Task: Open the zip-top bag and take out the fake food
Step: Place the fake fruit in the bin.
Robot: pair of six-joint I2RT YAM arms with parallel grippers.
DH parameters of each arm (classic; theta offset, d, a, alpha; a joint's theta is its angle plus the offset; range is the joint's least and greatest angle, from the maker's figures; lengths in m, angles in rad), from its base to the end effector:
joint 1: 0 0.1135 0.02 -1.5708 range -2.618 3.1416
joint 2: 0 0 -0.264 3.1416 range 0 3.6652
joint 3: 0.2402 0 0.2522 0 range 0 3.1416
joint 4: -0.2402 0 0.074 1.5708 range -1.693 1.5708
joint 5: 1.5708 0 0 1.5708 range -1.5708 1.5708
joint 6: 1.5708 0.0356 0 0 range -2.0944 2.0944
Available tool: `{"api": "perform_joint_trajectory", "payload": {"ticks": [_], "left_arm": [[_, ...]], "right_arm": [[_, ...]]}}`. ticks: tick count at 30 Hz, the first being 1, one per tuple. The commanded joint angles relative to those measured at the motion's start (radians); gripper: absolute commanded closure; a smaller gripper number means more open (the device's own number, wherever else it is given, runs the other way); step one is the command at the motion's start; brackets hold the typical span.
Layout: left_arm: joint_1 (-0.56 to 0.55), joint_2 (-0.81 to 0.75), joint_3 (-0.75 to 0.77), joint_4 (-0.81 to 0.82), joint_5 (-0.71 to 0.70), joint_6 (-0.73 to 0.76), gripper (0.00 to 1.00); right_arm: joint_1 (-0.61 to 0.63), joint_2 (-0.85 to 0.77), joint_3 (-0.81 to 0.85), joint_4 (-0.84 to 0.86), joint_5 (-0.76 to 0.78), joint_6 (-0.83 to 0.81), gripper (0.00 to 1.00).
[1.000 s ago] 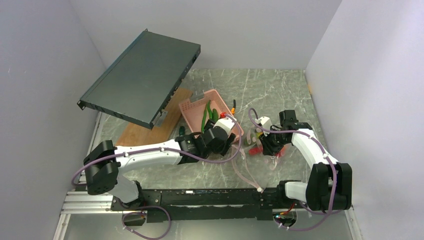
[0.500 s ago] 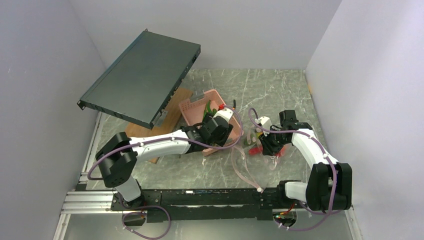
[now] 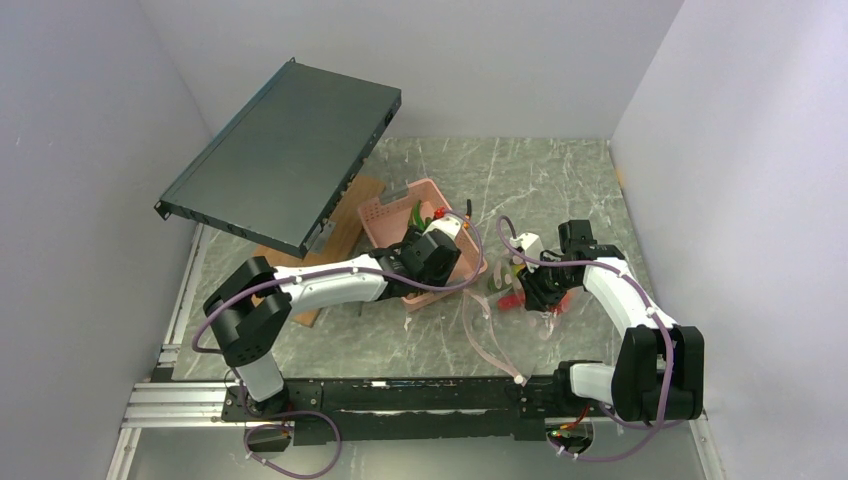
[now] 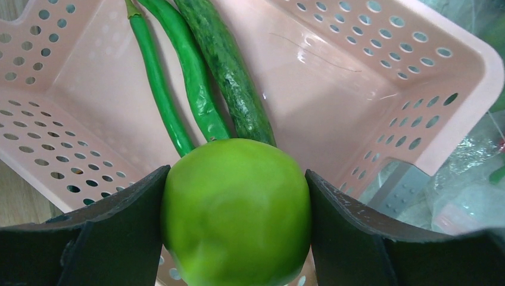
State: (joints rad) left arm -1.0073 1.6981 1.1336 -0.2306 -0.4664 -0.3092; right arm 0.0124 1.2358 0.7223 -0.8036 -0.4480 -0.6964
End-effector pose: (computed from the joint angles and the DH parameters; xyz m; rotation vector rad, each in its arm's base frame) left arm 0.2094 -0.3014 0.2195 0.5657 2.1943 -0.1399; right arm 0.2025 0.0179 0.1921 -1.0173 2.5218 0.4671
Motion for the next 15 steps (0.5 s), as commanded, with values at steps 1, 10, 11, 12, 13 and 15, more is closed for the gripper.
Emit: {"api": "perform_joint_trajectory", "payload": {"ticks": [1, 10, 11, 12, 13, 15], "left_arm": [[0.007, 0.009, 0.028, 0.011, 0.01, -0.015, 0.69], [0.008, 0.008, 0.035, -0.006, -0.005, -0.025, 0.31], [0.008, 0.006, 0.035, -0.005, -0.006, -0.023, 0.27], [0.008, 0.004, 0.034, -0.005, -0.006, -0.022, 0.22], [0.009, 0.002, 0.034, -0.004, -0.006, -0.02, 0.17], [0.008, -0.001, 0.032, -0.003, -0.004, -0.018, 0.09]], "right_arm": [[-0.005, -0.009, -0.001, -0.003, -0.018, -0.011, 0.65], [-0.005, -0.009, -0.001, -0.004, -0.018, -0.011, 0.65], [-0.005, -0.01, -0.001, -0.004, -0.019, -0.012, 0.65], [-0.005, -0.011, -0.001, -0.005, -0.019, -0.011, 0.65], [-0.005, -0.011, -0.001, -0.003, -0.019, -0.011, 0.65], [-0.005, -0.009, -0.001, -0.004, -0.019, -0.011, 0.65]]}}
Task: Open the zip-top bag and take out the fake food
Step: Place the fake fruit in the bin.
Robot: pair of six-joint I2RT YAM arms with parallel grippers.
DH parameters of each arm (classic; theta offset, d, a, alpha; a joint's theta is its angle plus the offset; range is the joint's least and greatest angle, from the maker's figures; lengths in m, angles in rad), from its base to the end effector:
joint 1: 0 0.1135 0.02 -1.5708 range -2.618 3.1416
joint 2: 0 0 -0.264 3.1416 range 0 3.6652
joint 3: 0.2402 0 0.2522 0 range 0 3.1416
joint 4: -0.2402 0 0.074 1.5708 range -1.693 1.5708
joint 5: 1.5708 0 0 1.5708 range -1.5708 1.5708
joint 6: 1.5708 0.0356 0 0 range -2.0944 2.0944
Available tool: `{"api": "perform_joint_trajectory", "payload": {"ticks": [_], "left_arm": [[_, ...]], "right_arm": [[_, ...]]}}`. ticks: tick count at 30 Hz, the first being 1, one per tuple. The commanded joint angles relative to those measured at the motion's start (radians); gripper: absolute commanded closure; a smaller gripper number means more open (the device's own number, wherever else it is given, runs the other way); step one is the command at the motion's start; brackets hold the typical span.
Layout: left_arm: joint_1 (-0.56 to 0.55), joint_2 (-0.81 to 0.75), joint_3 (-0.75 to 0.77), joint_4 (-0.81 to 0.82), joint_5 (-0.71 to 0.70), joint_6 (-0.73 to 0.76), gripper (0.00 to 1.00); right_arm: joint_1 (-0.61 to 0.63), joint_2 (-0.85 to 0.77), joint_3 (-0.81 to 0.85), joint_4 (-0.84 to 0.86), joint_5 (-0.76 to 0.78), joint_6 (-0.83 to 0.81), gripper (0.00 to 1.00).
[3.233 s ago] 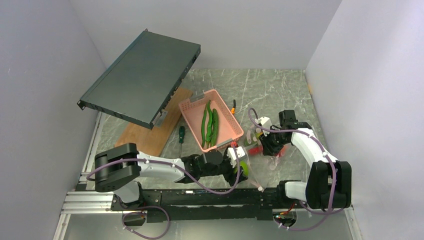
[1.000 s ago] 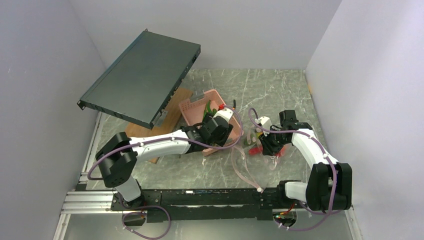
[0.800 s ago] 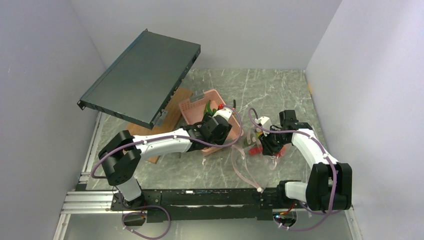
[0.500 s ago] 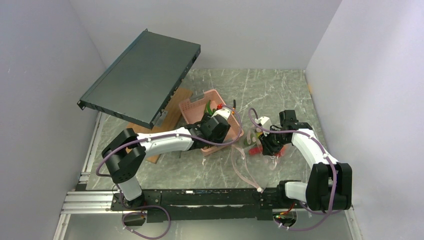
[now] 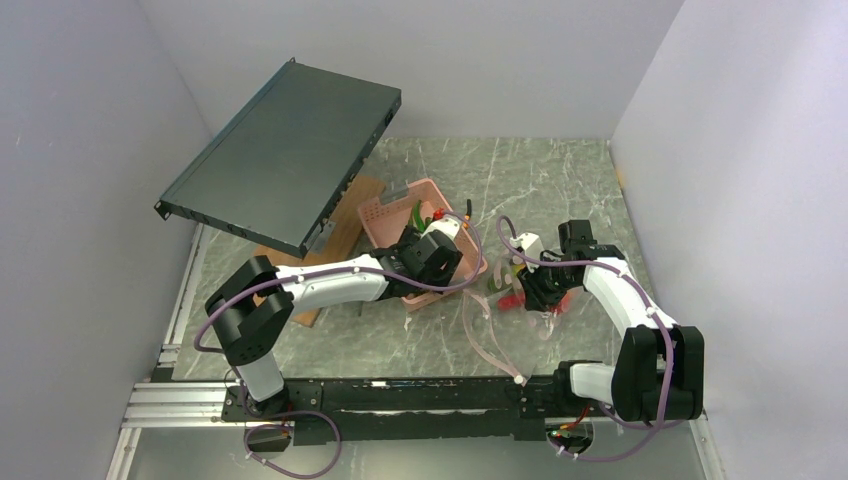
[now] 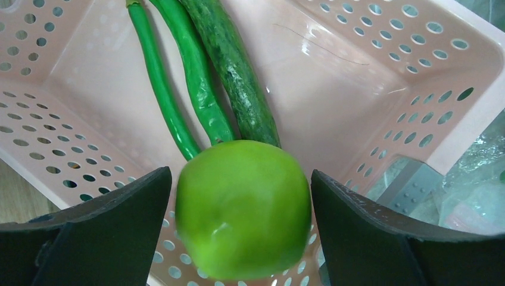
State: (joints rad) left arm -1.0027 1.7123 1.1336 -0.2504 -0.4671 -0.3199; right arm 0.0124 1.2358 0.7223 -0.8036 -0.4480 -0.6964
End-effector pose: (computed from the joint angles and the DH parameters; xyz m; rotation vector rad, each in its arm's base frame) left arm 0.2107 -0.3004 0.2131 0.5652 2.2214 -0.1166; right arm 0.2025 0.0179 0.1921 -1.0173 2.5218 0.4671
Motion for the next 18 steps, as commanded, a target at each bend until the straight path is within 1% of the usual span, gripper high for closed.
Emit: {"api": "perform_joint_trajectory", "payload": {"ticks": [1, 2, 3, 13, 18], "left_arm": [[0.004, -0.017, 0.032, 0.018, -0.002, -0.004, 0.05], [0.004, -0.02, 0.031, 0.017, 0.001, -0.004, 0.01], [0.004, -0.022, 0.035, 0.009, 0.003, -0.01, 0.01], [0.004, -0.094, 0.03, 0.006, 0.051, -0.012, 0.0], [0.004, -0.193, -0.042, 0.055, 0.084, -0.029, 0.0]], "right_arm": [[-0.005, -0.009, -0.001, -0.004, -0.019, -0.011, 0.65], [-0.005, -0.009, 0.0, -0.003, -0.019, -0.011, 0.65], [-0.005, -0.009, 0.0, -0.005, -0.019, -0.012, 0.64], [-0.005, -0.011, -0.001, -0.004, -0.019, -0.012, 0.6], [-0.005, -0.012, -0.001, -0.003, -0.019, -0.012, 0.56]]}}
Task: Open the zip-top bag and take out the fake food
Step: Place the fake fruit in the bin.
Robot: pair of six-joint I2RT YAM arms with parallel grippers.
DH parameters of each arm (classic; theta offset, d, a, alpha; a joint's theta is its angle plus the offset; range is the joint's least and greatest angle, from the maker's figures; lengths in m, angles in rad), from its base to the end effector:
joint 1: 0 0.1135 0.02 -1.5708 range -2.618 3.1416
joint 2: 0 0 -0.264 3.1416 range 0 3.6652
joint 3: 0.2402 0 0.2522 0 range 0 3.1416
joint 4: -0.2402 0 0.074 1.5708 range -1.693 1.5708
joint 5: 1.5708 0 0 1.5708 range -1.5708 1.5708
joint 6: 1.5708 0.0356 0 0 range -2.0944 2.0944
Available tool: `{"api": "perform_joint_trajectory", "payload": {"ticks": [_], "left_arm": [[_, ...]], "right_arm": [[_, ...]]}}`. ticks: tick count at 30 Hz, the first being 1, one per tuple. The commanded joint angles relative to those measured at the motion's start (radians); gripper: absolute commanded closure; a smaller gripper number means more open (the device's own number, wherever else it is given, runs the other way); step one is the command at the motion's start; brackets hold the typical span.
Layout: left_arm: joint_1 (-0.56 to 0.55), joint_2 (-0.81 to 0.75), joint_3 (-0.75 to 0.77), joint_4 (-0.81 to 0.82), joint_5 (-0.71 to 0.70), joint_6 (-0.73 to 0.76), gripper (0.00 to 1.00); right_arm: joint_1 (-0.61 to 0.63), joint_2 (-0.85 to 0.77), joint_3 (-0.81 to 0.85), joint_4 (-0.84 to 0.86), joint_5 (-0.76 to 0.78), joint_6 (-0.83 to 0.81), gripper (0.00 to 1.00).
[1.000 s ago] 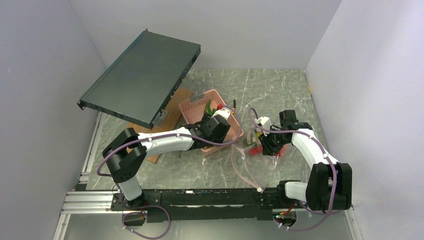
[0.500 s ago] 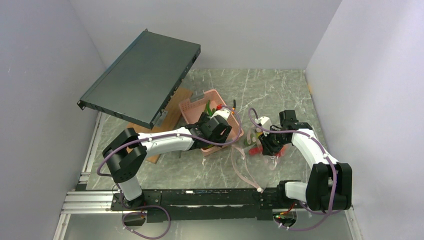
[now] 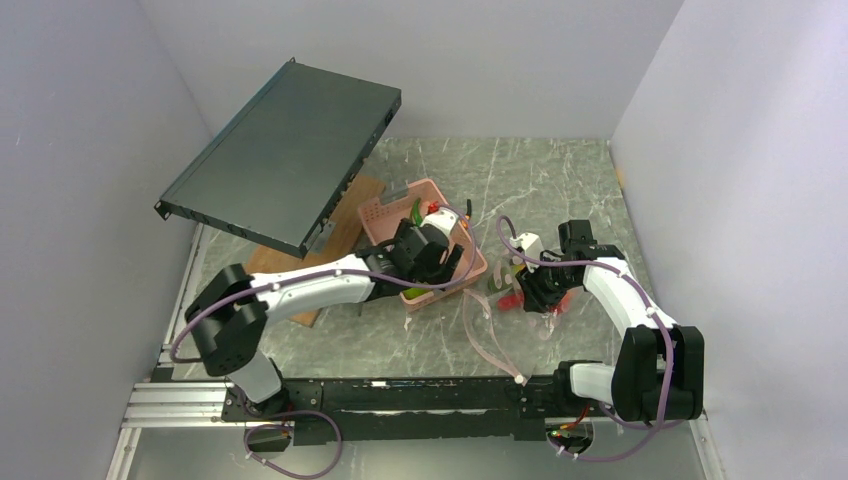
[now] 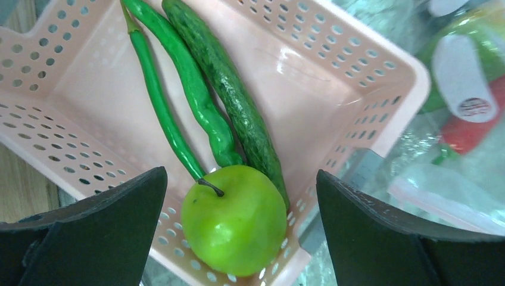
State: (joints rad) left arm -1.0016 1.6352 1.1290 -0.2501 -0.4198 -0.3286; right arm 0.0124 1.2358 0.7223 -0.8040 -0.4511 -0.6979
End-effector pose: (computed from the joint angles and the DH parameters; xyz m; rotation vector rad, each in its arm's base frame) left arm 0.2051 -0.2936 0.2376 0.5473 2.1901 -0.2216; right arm 0.2024 0.0180 0.1921 -1.0190 2.5195 0.4708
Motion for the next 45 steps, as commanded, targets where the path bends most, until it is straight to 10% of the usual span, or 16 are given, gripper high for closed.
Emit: {"api": "perform_joint_trajectory", "payload": {"ticks": [1, 26, 36, 45], "left_arm": [[0.003, -0.137, -0.054, 0.067, 0.046, -0.023, 0.0], [-0.016, -0.536, -0.419, 0.33, 0.437, -0.078, 0.0], [-0.194, -0.529, -0.538, 0.516, 0.439, 0.045, 0.03], [-0.358, -0.398, -0.597, 0.719, 0.314, 0.308, 0.11]], "right_arm": [[-0.005, -0.012, -0.001, -0.003, -0.017, -0.011, 0.55], [-0.005, -0.061, -0.002, -0.002, -0.04, -0.025, 0.54], [-0.005, -0.157, 0.007, -0.048, -0.148, -0.102, 0.53], [-0.003, -0.213, -0.03, -0.213, -0.212, -0.519, 0.52]]}}
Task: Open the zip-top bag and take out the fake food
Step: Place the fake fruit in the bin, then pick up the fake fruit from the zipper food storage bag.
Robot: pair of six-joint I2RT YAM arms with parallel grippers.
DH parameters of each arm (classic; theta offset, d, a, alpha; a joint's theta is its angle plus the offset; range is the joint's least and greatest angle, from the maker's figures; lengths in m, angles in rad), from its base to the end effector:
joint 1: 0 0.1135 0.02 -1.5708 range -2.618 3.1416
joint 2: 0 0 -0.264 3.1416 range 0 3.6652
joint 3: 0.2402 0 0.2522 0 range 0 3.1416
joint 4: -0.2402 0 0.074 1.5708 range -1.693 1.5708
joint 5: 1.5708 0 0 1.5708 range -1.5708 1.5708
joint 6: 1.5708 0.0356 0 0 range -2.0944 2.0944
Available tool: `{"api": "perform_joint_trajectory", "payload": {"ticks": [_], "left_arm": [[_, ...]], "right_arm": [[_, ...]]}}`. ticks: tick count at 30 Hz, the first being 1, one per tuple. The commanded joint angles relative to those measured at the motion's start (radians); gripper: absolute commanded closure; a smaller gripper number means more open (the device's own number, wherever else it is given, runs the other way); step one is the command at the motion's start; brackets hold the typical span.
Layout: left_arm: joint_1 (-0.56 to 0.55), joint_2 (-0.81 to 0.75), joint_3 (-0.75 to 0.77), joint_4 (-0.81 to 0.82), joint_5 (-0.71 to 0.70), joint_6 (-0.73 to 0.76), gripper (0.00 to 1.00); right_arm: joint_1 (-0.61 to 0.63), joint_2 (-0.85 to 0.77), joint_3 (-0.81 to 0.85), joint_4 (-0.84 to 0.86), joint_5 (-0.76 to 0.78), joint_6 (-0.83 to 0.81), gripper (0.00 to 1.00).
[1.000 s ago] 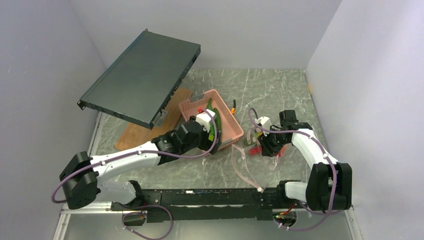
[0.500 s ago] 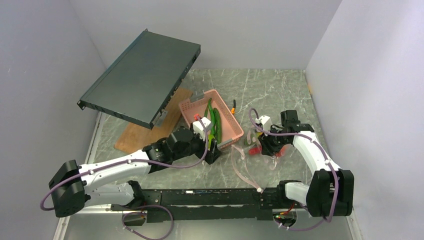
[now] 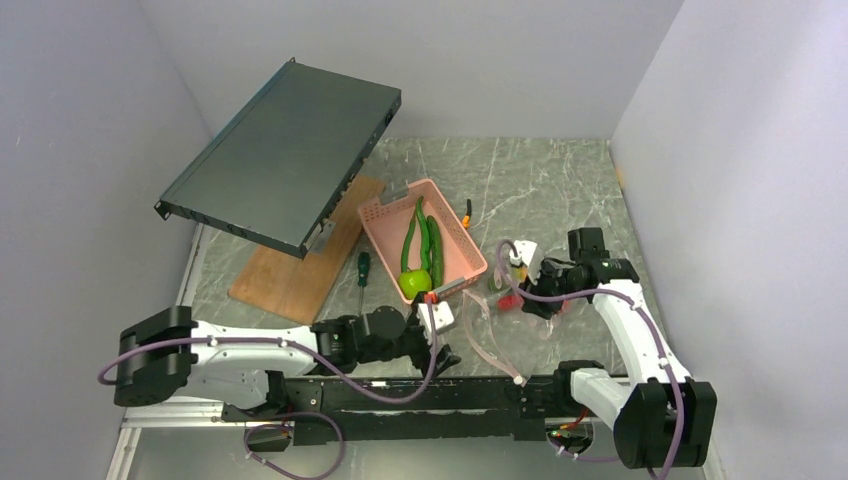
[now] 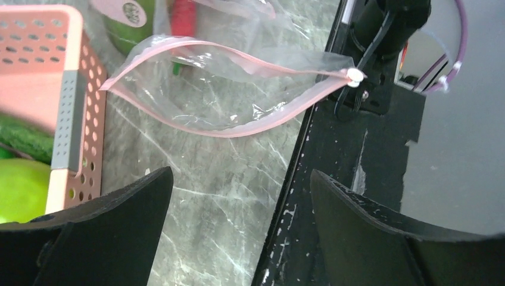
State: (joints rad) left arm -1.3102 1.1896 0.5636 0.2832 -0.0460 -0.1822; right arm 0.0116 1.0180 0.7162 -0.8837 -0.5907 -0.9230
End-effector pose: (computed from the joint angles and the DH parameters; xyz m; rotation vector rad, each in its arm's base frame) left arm 0.0682 -0.2495 0.2268 1.0592 1.7362 -0.9387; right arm 0.1718 0.0218 0.2267 -1.2611 2.1693 0.4693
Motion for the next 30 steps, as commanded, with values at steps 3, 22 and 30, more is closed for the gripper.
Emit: {"api": "perform_joint_trajectory", "payload": {"ticks": [3, 22, 30], "left_arm": [[-0.081, 0.109, -0.056, 0.286, -0.098, 0.262, 0.11], [-0.111, 0.435, -0.046, 0.684, -0.256, 0.397, 0.24], [-0.11, 0.437, -0.145, 0.871, -0.27, 0.311, 0.25]], "right_arm": [[0.001, 0.0, -0.042, -0.172, -0.1, -0.473, 0.49], [0.051, -0.165, 0.139, -0.217, -0.318, -0.139, 0.3], [0.114, -0.135, 0.203, -0.069, -0.313, 0.339, 0.27]]}}
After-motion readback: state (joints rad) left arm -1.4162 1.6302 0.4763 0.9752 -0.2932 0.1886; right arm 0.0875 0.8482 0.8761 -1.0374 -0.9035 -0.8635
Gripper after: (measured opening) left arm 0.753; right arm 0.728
